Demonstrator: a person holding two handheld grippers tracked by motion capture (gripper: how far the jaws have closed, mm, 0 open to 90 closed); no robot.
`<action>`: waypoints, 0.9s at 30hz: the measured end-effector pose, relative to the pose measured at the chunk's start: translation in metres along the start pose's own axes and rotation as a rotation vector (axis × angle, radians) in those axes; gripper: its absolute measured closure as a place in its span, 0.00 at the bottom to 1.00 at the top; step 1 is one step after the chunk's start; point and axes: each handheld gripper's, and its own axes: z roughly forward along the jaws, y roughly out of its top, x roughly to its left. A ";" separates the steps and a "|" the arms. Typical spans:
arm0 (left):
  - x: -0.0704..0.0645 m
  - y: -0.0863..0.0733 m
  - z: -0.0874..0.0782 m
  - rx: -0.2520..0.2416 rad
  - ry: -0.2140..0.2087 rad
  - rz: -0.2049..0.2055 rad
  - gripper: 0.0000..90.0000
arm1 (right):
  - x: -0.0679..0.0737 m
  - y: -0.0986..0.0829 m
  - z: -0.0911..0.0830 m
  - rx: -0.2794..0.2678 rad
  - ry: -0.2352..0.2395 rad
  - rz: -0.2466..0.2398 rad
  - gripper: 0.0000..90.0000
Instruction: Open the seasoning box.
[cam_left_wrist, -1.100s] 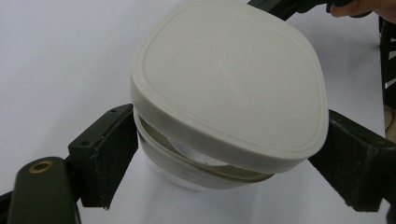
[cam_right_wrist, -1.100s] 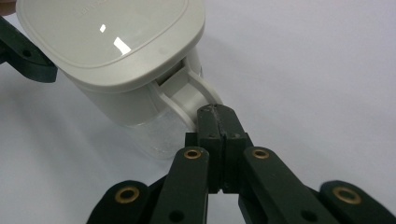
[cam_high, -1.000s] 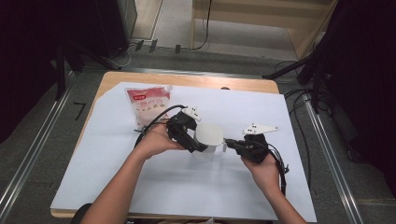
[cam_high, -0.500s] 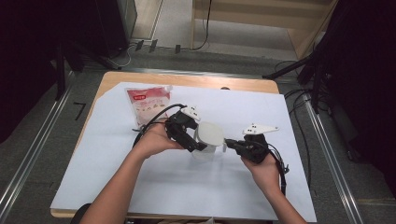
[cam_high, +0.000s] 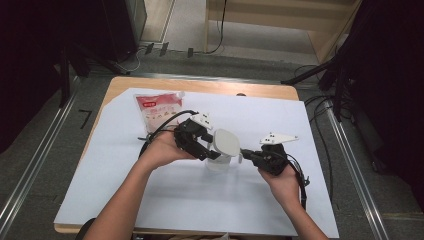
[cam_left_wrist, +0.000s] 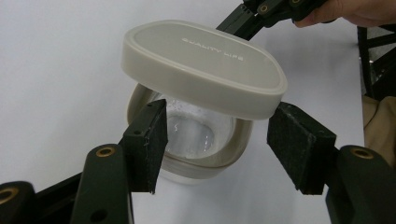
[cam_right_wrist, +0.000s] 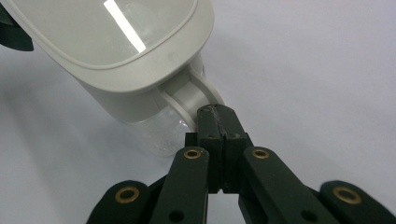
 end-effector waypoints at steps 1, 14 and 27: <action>0.000 0.000 0.000 -0.005 -0.011 0.000 0.46 | 0.000 0.000 0.000 -0.001 -0.001 0.001 1.00; -0.002 0.005 -0.001 0.026 -0.129 0.001 0.85 | 0.000 -0.001 0.000 -0.004 0.004 0.003 1.00; -0.009 0.015 0.000 -0.016 -0.151 0.007 0.94 | -0.001 -0.003 0.000 -0.007 0.011 0.018 1.00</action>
